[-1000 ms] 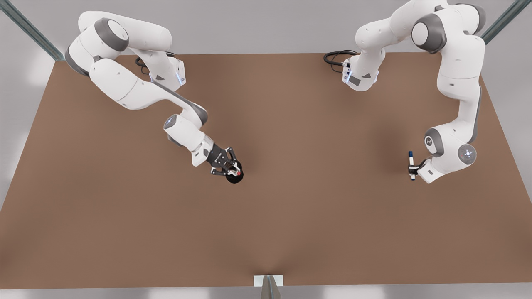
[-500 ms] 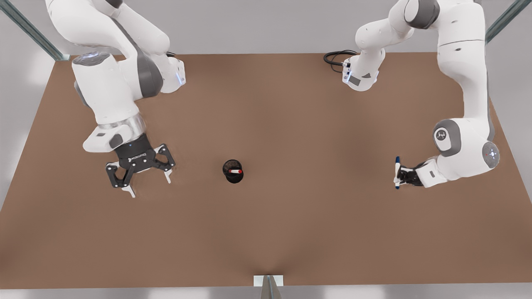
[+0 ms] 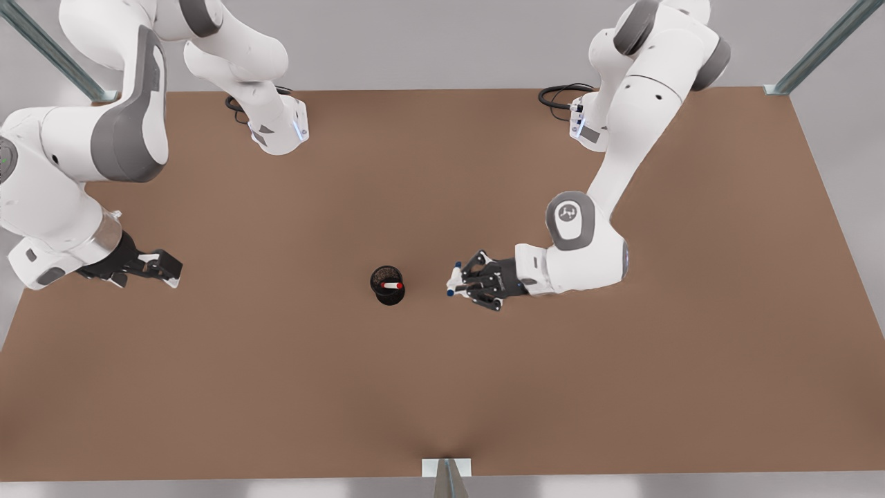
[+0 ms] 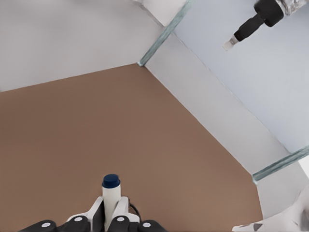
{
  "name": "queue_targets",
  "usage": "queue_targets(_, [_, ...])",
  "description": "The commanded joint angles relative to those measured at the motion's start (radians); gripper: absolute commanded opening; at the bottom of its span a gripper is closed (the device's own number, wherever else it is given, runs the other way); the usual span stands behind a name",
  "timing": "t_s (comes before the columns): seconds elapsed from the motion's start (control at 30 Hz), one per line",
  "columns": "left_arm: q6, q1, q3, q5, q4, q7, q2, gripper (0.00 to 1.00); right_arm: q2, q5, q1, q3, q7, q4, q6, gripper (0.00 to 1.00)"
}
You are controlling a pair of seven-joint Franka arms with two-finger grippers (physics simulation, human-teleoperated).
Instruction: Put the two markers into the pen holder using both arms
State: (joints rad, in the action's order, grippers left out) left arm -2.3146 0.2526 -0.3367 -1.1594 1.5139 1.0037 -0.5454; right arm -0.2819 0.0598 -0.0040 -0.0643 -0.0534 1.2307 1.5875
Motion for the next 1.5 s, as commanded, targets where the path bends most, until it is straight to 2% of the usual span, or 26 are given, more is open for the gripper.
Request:
queue_targets(0.0, [-0.212,0.040,-0.001,-0.213,-0.007,0.699,-0.010,0.21,0.001,-0.009,0.002,-0.002,0.010,-0.005,-0.069,1.00])
queue_targets(0.07, [-0.318,0.119,-0.001,-0.241,-0.075,0.699,-0.056,0.21,0.009,-0.011,0.002,-0.003,0.014,0.001,-0.073,1.00])
queue_targets(0.1, [-0.348,0.148,0.001,-0.240,-0.110,0.711,-0.077,0.21,0.049,-0.006,0.006,-0.043,-0.002,0.047,-0.075,1.00])
queue_targets(0.27, [-0.471,0.226,0.001,-0.241,-0.176,0.857,-0.125,0.21,0.173,0.025,-0.005,-0.097,-0.006,0.216,-0.049,1.00])
queue_targets(0.37, [-0.598,0.326,0.001,-0.241,-0.296,0.874,-0.245,0.21,0.173,0.025,-0.008,-0.092,-0.005,0.214,-0.050,1.00])
queue_targets(0.67, [-0.707,0.424,0.011,-0.238,-0.428,0.878,-0.390,0.21,0.171,0.021,-0.008,-0.092,0.003,0.211,-0.061,1.00])
queue_targets(0.97, [-0.799,0.468,-0.007,-0.243,-0.411,0.836,-0.393,0.21,0.171,0.021,-0.008,-0.084,0.009,0.211,-0.067,1.00])
queue_targets(1.17, [-0.832,0.459,-0.007,-0.260,-0.273,0.831,-0.304,0.21,0.171,0.021,-0.008,-0.084,0.010,0.211,-0.069,1.00])
queue_targets(1.47, [-0.879,0.498,-0.005,-0.284,-0.268,0.832,-0.306,0.21,0.170,0.021,-0.024,-0.086,0.020,0.213,-0.069,1.00])
